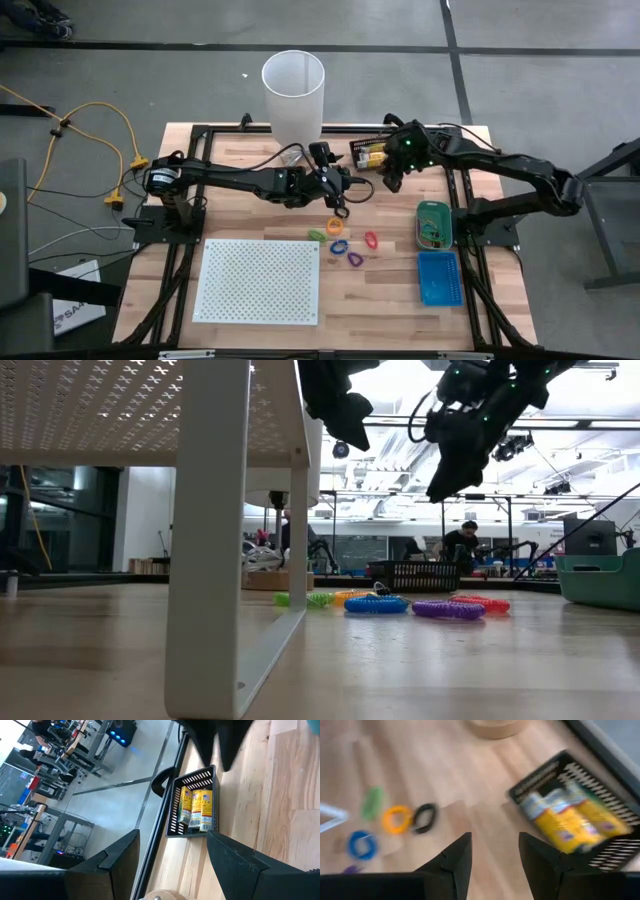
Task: Pick & Place Office Desk Supplies
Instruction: Put the violet spring keychain into the blue bin
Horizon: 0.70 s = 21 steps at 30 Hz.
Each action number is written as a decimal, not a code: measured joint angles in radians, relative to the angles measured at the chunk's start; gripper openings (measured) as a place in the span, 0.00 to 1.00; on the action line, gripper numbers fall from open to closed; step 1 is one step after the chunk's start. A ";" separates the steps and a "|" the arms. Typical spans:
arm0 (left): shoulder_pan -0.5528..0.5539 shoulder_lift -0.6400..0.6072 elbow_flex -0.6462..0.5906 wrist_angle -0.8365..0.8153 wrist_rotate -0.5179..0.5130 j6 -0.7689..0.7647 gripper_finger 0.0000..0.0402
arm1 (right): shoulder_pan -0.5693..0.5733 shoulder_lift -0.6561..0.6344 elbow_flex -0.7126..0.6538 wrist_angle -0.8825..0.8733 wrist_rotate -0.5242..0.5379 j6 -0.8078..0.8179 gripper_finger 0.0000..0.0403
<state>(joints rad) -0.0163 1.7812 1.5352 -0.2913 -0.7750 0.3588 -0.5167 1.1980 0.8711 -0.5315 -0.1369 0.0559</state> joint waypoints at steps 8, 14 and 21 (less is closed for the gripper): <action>0.000 0.000 0.000 0.000 0.000 0.001 0.55 | 0.000 -0.004 0.000 -0.016 -0.133 -0.006 0.35; 0.000 0.000 0.000 0.000 0.000 0.036 0.55 | 0.000 -0.004 0.000 -0.039 -0.136 -0.008 0.35; 0.000 0.000 0.000 -0.003 -0.005 -0.016 0.55 | 0.000 -0.004 0.000 -0.120 -0.258 -0.020 0.34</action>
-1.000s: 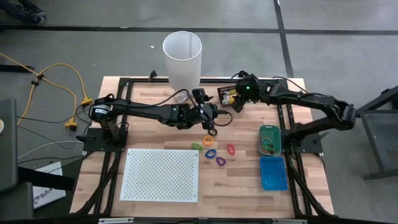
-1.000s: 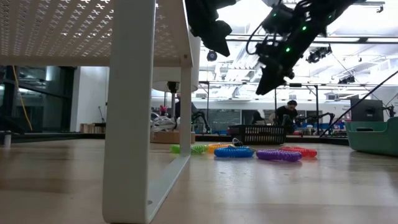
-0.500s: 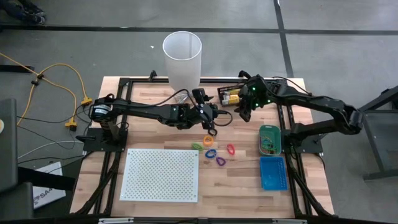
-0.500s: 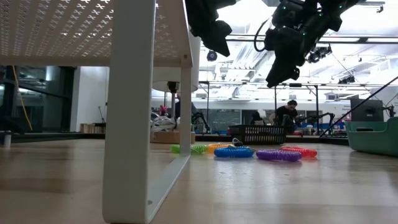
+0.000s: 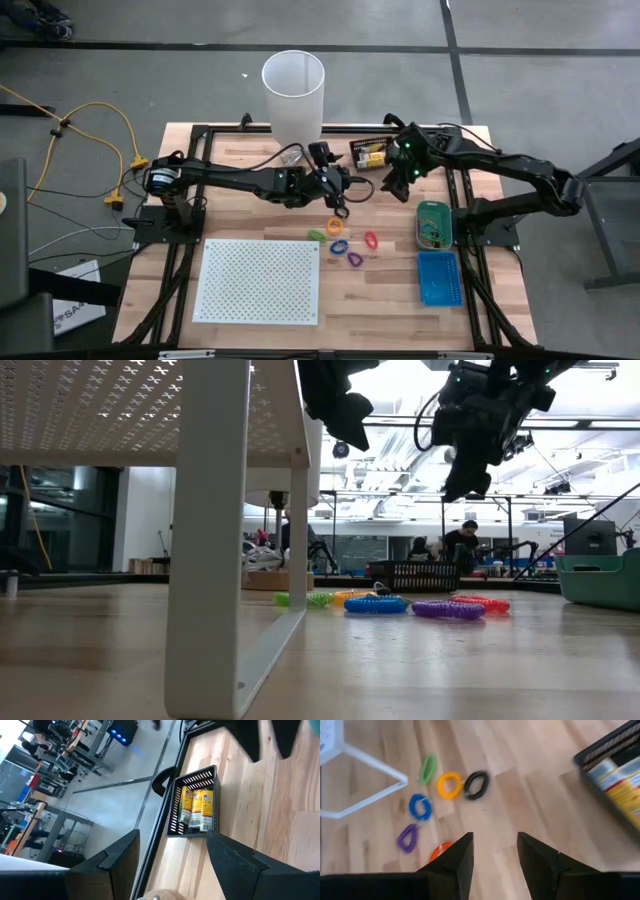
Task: Pick & Place Office Desk Supplies
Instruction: Put the violet spring keychain into the blue bin
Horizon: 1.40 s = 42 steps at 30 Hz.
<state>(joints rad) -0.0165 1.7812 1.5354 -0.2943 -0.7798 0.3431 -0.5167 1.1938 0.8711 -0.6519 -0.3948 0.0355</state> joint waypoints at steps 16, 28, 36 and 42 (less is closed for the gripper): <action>0.038 -0.277 -0.113 -0.251 0.498 -0.192 0.55 | 0.011 0.001 0.000 -0.047 -0.022 0.051 0.34; 0.024 -0.626 -0.506 -0.038 0.653 -0.213 0.55 | 0.155 0.001 0.000 -0.010 0.005 0.151 0.34; 0.024 -0.810 -0.670 0.015 0.733 -0.209 0.55 | 0.237 0.001 0.000 0.028 0.038 0.203 0.34; 0.024 -0.930 -0.796 0.055 0.728 -0.243 0.55 | 0.338 0.003 0.000 0.087 0.095 0.231 0.34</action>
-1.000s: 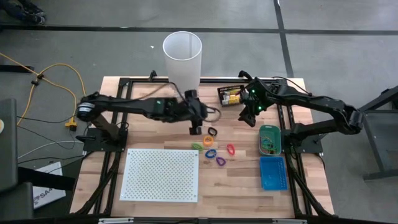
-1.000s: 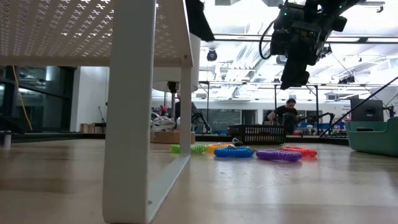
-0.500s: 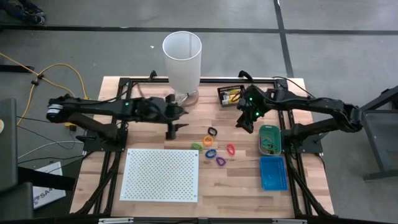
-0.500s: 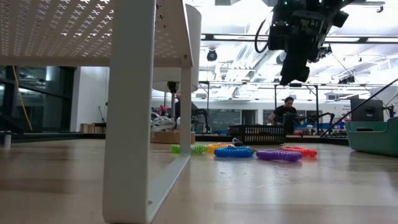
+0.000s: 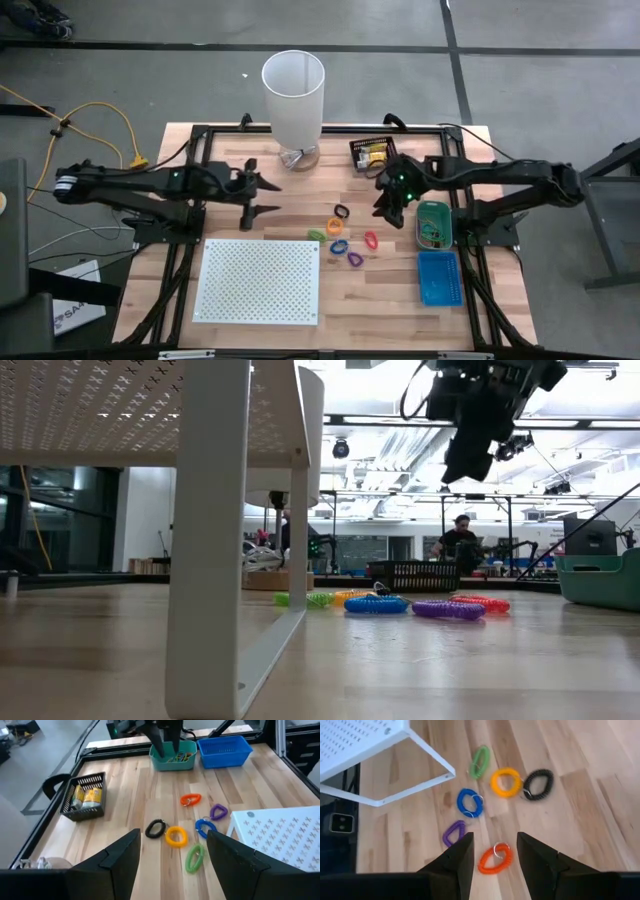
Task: Pick & Place Office Desk Supplies
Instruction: Put the violet spring keychain into the blue bin
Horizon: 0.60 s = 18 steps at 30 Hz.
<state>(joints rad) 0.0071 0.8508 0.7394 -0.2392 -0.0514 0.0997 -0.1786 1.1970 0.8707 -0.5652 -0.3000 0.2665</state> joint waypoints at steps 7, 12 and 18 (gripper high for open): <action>-0.003 -0.126 -0.137 0.072 -0.004 0.013 0.55 | 0.143 0.002 0.000 0.049 0.089 0.003 0.34; 0.005 -0.168 -0.173 0.073 -0.008 0.000 0.55 | 0.238 0.002 0.000 0.080 0.137 0.036 0.34; 0.005 -0.168 -0.175 0.076 -0.008 -0.001 0.55 | 0.327 0.002 0.000 0.086 0.196 0.051 0.34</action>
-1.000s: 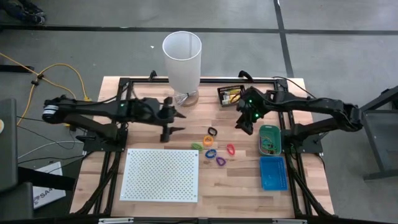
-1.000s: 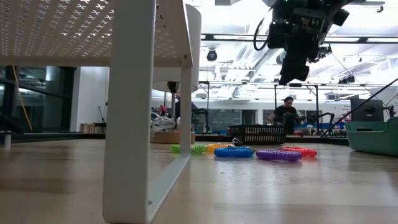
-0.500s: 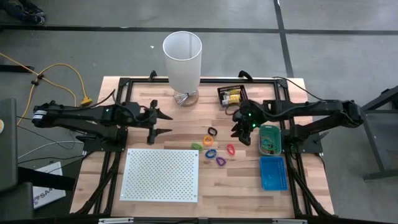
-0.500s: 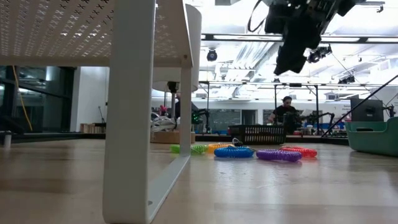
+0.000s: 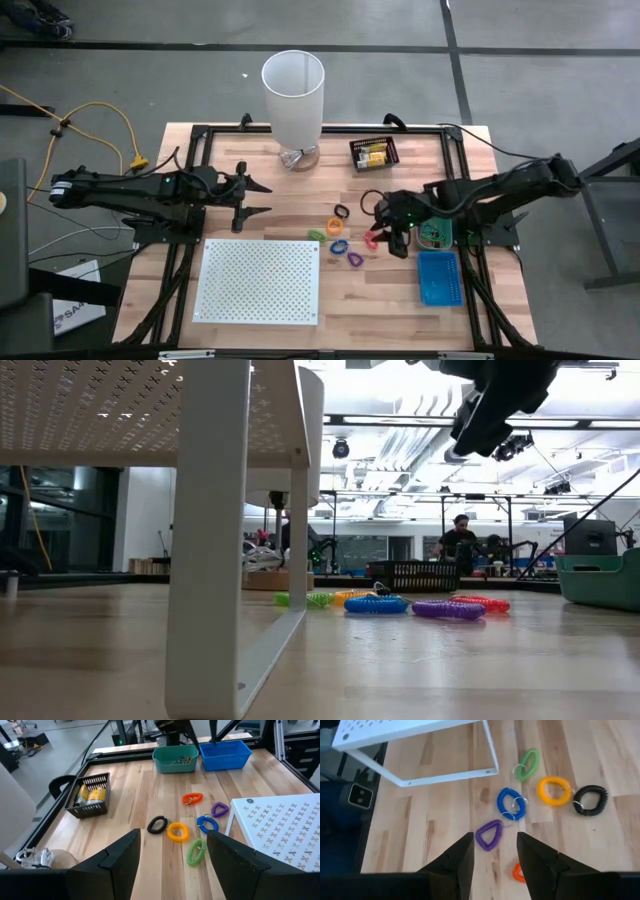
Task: Pick & Place Office Desk Supplies
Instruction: Put the violet spring keychain into the blue bin
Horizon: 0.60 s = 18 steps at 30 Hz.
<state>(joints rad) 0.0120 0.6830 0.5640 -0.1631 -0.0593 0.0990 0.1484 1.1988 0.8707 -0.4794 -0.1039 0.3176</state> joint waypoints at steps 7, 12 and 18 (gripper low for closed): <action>0.000 0.000 0.000 0.000 0.000 -0.002 0.55 | 0.064 0.015 0.000 0.019 0.009 -0.004 0.34; 0.000 0.000 0.000 0.000 -0.001 -0.002 0.55 | 0.102 0.083 0.000 0.092 0.009 -0.009 0.34; 0.000 0.000 0.000 0.000 -0.002 -0.002 0.55 | 0.121 0.220 0.000 0.189 0.009 -0.092 0.34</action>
<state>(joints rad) 0.0120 0.6830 0.5640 -0.1627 -0.0608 0.0971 0.2691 1.4190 0.8707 -0.2906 -0.0948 0.2259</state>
